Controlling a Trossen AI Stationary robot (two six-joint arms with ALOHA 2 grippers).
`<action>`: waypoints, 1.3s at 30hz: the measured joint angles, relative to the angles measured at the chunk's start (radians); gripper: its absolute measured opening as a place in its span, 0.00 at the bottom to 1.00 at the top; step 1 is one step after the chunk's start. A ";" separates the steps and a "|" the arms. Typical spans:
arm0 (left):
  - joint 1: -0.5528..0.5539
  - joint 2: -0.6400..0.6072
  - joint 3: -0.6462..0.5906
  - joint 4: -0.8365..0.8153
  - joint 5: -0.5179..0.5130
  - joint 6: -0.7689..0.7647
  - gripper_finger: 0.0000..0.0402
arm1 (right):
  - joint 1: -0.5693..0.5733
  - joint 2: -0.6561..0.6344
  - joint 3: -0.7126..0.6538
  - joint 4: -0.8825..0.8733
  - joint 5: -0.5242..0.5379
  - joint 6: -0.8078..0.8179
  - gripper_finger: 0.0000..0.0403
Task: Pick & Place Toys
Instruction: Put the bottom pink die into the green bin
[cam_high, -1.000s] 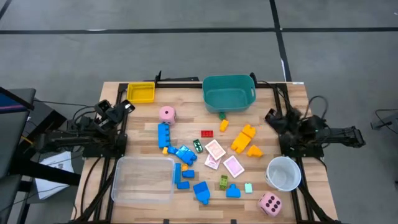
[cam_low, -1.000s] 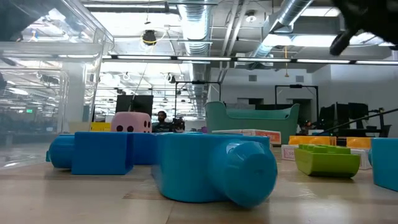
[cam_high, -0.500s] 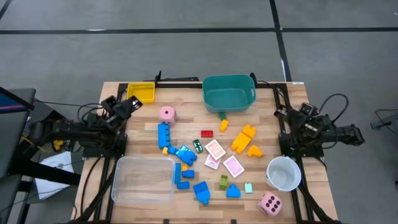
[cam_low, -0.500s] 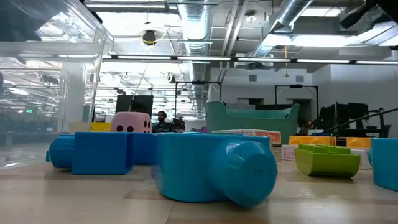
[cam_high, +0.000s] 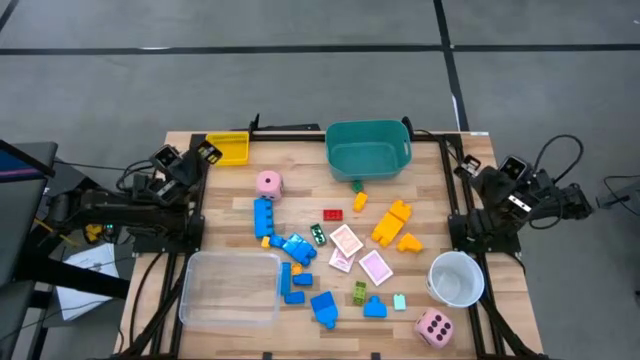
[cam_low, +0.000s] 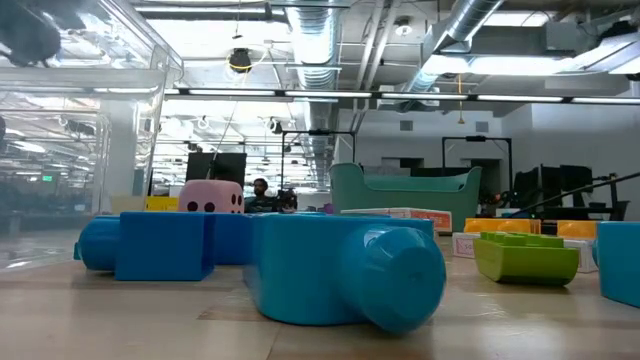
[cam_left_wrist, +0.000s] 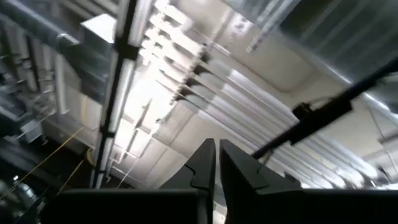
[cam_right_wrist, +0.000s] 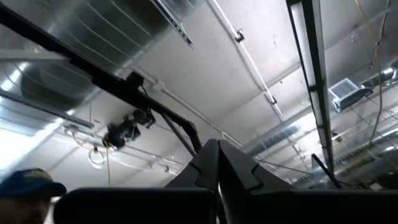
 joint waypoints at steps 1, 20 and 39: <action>0.000 0.001 0.014 -0.001 0.018 0.011 0.08 | 0.007 0.031 0.030 -0.015 0.000 -0.016 0.02; -0.027 0.036 0.597 -0.719 0.083 0.420 0.84 | 0.037 0.408 0.767 -0.632 -0.303 -0.151 0.75; -0.026 0.080 0.863 -1.012 0.059 0.575 0.99 | 0.076 0.603 1.013 -1.336 -0.418 0.534 0.92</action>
